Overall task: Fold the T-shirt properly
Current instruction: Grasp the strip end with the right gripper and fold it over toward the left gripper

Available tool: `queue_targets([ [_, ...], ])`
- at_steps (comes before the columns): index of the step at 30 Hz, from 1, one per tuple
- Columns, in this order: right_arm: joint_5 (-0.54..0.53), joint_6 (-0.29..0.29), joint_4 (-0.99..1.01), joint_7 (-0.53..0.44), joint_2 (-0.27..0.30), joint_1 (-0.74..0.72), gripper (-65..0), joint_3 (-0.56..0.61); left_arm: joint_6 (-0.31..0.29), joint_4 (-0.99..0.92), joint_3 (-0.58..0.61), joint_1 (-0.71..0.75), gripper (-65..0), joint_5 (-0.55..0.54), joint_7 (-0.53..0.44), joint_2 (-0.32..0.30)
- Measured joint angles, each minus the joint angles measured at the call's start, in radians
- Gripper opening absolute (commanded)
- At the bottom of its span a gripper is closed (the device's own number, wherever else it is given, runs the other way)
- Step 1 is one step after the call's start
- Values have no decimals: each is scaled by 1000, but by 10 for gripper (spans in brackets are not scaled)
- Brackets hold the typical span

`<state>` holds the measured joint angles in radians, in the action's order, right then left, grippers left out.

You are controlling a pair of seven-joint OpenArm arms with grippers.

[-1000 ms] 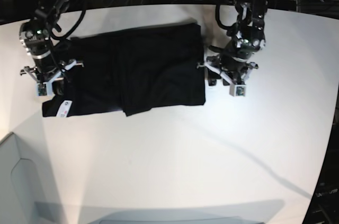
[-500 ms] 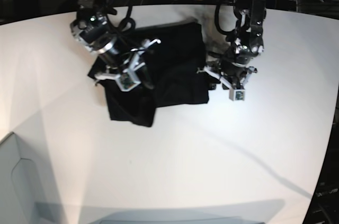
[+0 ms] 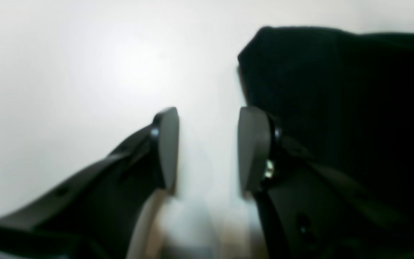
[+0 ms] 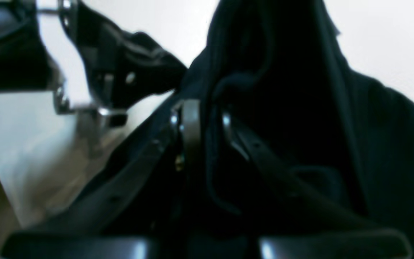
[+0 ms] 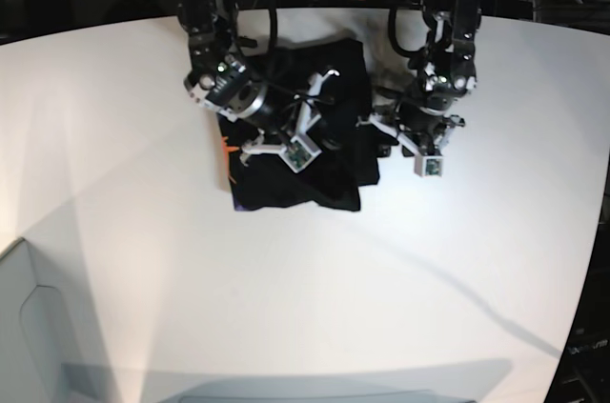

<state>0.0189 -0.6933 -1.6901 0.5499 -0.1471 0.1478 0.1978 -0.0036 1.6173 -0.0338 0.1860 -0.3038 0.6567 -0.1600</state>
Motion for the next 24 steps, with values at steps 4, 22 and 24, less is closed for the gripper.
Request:
queue_targets([
  [4,1,-1,2,4,1,6,-650,2,2,92,-88,60,-383,2,14,8],
  [22,-16,-1,-278,-2,34,77,-338,-40,0,203,-561,160,-382,2,13,10],
  [24,-18,-1,-286,-10,34,97,-338,-111,0,203,-573,160,-382,1,14,8],
])
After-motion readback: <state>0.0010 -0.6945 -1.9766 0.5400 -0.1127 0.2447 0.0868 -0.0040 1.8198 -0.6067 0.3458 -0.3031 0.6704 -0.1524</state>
